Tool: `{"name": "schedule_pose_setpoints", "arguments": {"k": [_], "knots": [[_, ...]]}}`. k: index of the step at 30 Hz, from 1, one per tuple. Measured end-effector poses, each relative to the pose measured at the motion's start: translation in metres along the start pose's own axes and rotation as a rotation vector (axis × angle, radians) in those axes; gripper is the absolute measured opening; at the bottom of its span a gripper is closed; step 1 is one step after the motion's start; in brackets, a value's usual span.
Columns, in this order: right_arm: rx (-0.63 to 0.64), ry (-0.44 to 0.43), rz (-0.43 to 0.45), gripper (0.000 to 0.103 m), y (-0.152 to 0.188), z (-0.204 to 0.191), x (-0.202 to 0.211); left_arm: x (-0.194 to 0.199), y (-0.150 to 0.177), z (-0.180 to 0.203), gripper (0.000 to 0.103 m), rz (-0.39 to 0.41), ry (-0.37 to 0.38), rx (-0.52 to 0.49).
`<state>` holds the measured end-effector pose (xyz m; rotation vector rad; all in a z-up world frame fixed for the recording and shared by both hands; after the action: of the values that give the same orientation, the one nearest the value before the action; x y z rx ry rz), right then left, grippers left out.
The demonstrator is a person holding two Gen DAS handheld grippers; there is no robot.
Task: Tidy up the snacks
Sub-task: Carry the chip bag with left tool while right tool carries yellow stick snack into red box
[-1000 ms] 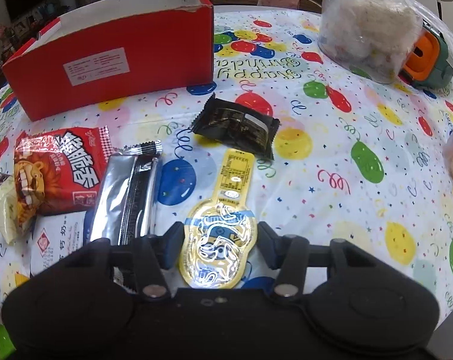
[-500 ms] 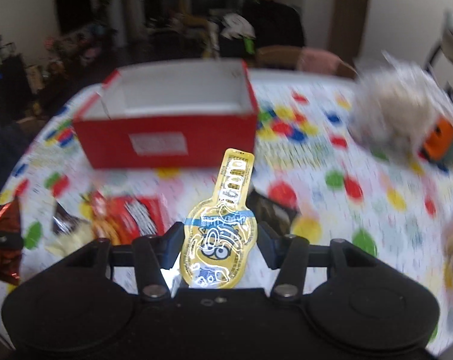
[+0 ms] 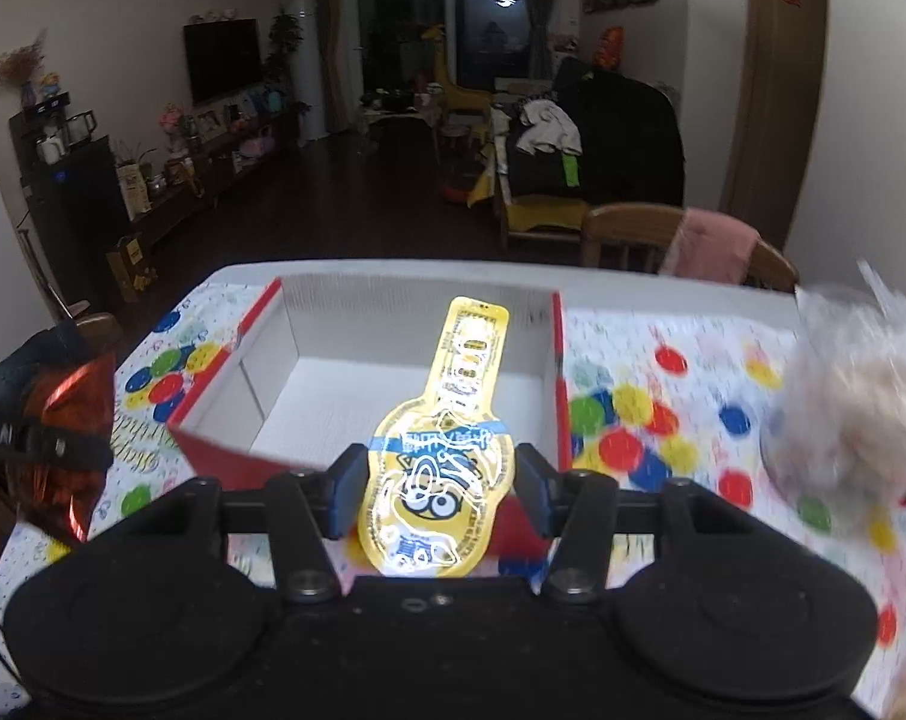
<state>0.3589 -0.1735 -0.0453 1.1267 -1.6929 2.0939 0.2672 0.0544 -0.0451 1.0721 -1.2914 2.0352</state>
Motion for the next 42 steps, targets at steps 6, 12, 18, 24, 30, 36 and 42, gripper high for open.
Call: {"name": "schedule_pose_setpoints", "arguments": {"k": [6, 12, 18, 24, 30, 36, 42], "knots": [[0.025, -0.044, -0.023, 0.051, -0.024, 0.013, -0.034, -0.033, -0.042, 0.026, 0.051, -0.024, 0.002, -0.005], [0.045, -0.110, -0.105, 0.051, -0.036, 0.022, -0.077, -0.078, -0.069, 0.038, 0.051, -0.076, -0.058, 0.018], [0.154, -0.154, -0.198, 0.051, -0.038, 0.007, -0.118, -0.125, -0.076, 0.051, 0.051, -0.175, -0.098, -0.019], [0.210, -0.217, -0.347, 0.051, -0.021, -0.009, -0.158, -0.166, -0.072, 0.054, 0.051, -0.252, -0.159, -0.020], [0.245, -0.250, -0.424, 0.051, -0.006, -0.020, -0.177, -0.192, -0.061, 0.058, 0.051, -0.302, -0.206, -0.075], [0.265, -0.263, -0.468, 0.051, 0.005, -0.024, -0.182, -0.208, -0.049, 0.062, 0.051, -0.343, -0.240, -0.117], [0.289, -0.265, -0.504, 0.051, 0.017, -0.026, -0.187, -0.216, -0.045, 0.060, 0.051, -0.371, -0.260, -0.118]]}}
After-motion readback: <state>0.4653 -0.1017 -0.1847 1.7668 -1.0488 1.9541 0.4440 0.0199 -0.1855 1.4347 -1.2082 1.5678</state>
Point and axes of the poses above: each gripper's, at about its wrist camera, not at the fingertips, and x roughly against the way its jaws point, z to its right, y to its underside, the point moved 7 cm from there along -x, roughly the way its jaws point, and after that the axes turned 8 degrees about x, right-handed, at the moved point
